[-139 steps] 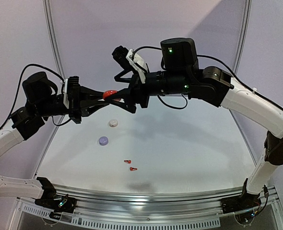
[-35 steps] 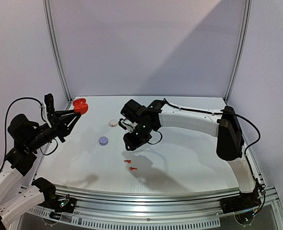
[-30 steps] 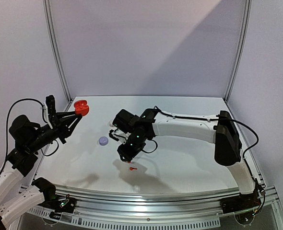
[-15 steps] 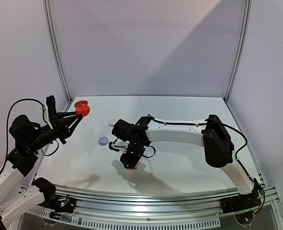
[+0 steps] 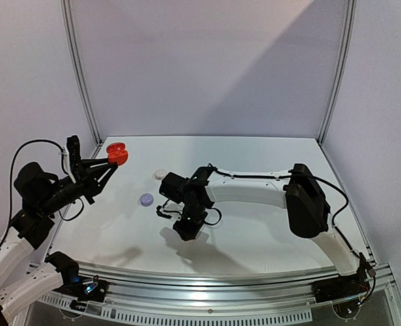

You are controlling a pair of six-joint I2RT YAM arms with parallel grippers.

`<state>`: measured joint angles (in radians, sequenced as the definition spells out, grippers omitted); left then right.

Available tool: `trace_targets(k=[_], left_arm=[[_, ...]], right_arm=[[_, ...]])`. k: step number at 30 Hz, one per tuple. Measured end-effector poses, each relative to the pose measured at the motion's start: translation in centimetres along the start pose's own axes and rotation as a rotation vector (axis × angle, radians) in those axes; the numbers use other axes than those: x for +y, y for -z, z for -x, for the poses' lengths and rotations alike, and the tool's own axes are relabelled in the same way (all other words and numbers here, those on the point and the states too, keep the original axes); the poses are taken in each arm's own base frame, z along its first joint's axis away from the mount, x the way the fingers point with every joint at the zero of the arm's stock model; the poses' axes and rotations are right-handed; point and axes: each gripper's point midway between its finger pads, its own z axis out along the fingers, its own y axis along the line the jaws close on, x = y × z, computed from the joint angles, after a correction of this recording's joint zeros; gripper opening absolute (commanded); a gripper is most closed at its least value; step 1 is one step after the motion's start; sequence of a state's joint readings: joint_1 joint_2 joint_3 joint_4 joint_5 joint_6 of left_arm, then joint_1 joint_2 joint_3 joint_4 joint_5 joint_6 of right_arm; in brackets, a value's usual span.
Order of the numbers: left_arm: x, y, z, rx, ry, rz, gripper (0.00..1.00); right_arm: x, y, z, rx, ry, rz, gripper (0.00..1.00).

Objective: Insert the wireless bluetooth earbuds into the charging case
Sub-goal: Pick up the right earbud from the corner of the board.

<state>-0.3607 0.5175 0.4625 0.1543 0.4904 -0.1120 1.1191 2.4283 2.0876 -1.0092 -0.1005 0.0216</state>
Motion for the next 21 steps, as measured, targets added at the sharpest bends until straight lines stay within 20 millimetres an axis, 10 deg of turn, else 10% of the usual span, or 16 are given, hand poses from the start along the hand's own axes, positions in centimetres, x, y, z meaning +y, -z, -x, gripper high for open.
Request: trace_targets(k=[21], left_arm=[[0.0,0.0,-0.1,0.002,-0.014,0.000,0.00]], right_arm=[[0.3,0.0,-1.6,0.064,-0.025,0.008,0.23]])
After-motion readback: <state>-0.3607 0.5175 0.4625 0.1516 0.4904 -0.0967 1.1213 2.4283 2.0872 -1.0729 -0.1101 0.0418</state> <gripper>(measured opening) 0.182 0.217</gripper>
